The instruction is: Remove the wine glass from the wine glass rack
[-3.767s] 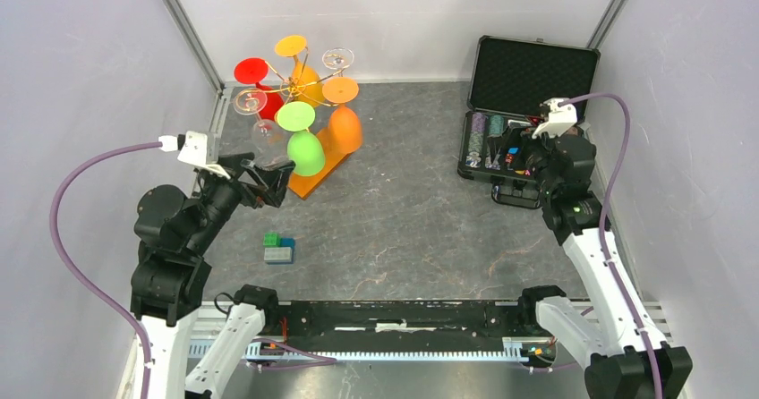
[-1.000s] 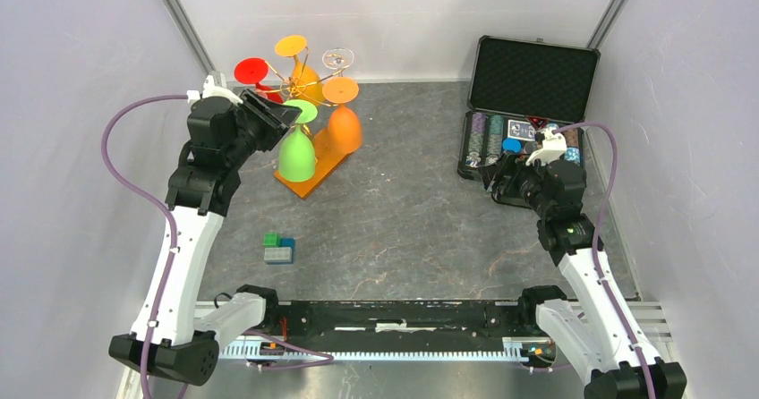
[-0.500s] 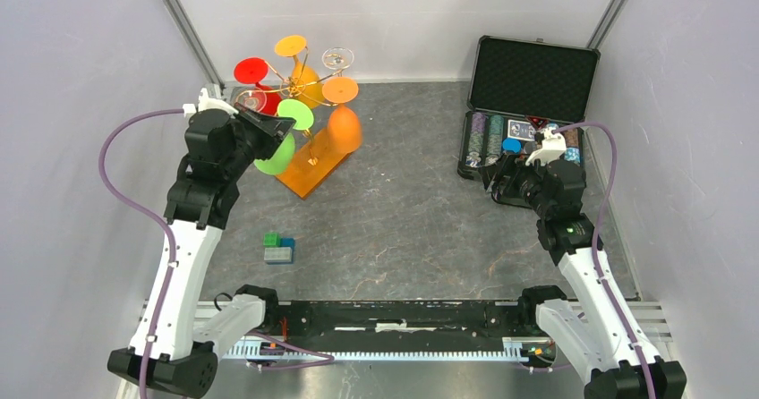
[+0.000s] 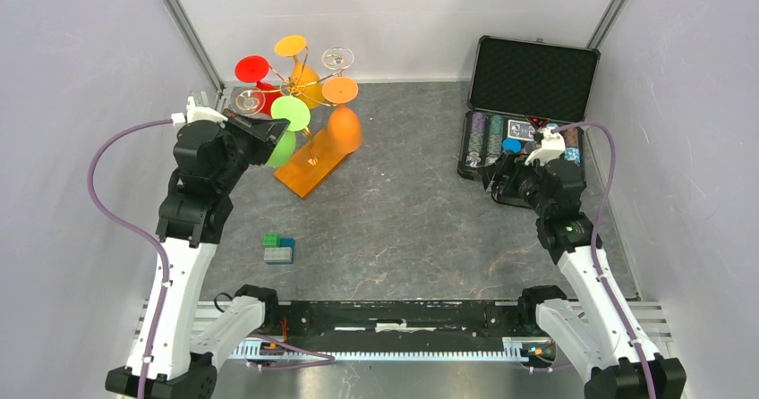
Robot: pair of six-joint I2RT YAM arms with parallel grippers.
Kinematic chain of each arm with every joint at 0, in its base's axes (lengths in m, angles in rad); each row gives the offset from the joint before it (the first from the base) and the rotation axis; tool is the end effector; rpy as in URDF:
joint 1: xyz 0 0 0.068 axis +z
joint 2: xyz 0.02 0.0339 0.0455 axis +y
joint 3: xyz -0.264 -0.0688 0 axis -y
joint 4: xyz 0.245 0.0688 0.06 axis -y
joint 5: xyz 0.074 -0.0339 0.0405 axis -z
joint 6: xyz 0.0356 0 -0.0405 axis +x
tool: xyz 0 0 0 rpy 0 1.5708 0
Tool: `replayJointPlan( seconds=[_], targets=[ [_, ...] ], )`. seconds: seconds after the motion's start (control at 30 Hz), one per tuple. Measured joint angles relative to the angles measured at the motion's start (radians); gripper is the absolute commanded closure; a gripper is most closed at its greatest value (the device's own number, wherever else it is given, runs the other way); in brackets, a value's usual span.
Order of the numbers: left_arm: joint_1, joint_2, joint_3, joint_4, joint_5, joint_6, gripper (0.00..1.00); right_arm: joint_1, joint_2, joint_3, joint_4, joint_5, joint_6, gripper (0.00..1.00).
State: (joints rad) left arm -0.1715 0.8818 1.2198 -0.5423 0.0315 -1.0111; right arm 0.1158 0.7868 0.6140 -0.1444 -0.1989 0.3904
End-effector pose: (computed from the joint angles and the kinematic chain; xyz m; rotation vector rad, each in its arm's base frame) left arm 0.1680 -0.0302 0.4329 -0.7368 1.7094 -0.8690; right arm 0.1866 0.0288 0.2835 0.1248 1.9126 0.5314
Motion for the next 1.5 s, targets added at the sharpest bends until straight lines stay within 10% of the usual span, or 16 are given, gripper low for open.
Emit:
replayJointPlan(
  seconds=[1.5],
  targets=[
    [0.024, -0.078, -0.106, 0.061, -0.217, -0.257, 0.98, 0.0, 0.032, 0.0, -0.008, 0.0, 0.015, 0.17]
  ],
)
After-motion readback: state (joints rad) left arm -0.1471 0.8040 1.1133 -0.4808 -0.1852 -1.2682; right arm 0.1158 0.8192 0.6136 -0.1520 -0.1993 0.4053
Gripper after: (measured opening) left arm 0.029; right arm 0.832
